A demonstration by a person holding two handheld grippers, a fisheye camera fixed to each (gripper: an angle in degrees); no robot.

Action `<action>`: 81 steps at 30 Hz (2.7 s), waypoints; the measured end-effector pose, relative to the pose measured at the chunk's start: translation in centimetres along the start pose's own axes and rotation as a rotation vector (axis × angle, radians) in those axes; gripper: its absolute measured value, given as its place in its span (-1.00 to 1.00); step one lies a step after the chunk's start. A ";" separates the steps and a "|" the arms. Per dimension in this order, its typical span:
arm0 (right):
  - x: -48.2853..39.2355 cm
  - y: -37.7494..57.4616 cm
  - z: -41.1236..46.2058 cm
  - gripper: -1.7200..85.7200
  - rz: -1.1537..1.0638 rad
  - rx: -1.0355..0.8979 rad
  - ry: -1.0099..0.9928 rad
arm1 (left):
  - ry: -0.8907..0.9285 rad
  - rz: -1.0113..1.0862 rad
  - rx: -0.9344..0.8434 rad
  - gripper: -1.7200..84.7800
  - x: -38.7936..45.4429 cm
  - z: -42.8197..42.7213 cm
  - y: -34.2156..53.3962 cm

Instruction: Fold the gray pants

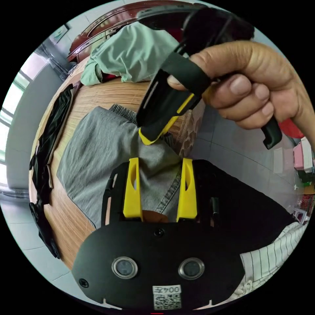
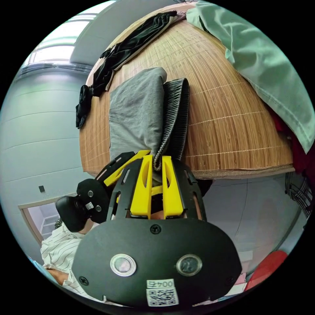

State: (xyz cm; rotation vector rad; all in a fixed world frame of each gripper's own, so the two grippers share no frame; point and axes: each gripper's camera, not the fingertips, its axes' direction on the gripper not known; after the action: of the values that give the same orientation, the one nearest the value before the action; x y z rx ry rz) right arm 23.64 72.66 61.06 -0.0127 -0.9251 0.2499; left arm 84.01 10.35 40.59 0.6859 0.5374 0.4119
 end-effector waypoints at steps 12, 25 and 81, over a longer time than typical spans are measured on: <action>10.7 4.0 -3.5 -0.58 0.092 0.247 -0.396 | 0.521 -0.412 0.125 -0.80 -10.9 3.1 4.7; 11.6 0.7 1.9 -0.48 0.168 0.118 -0.510 | 0.340 -0.221 0.172 -0.77 -11.4 3.6 6.7; 5.9 0.6 16.4 -0.77 -0.047 0.215 -0.054 | 0.575 -0.695 0.227 -0.86 -46.3 13.4 43.5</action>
State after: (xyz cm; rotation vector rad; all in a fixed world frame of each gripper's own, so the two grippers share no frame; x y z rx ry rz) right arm 13.92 73.00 75.55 0.2144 -0.9470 0.3063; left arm 47.55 10.40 94.32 0.5465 1.3303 -0.1239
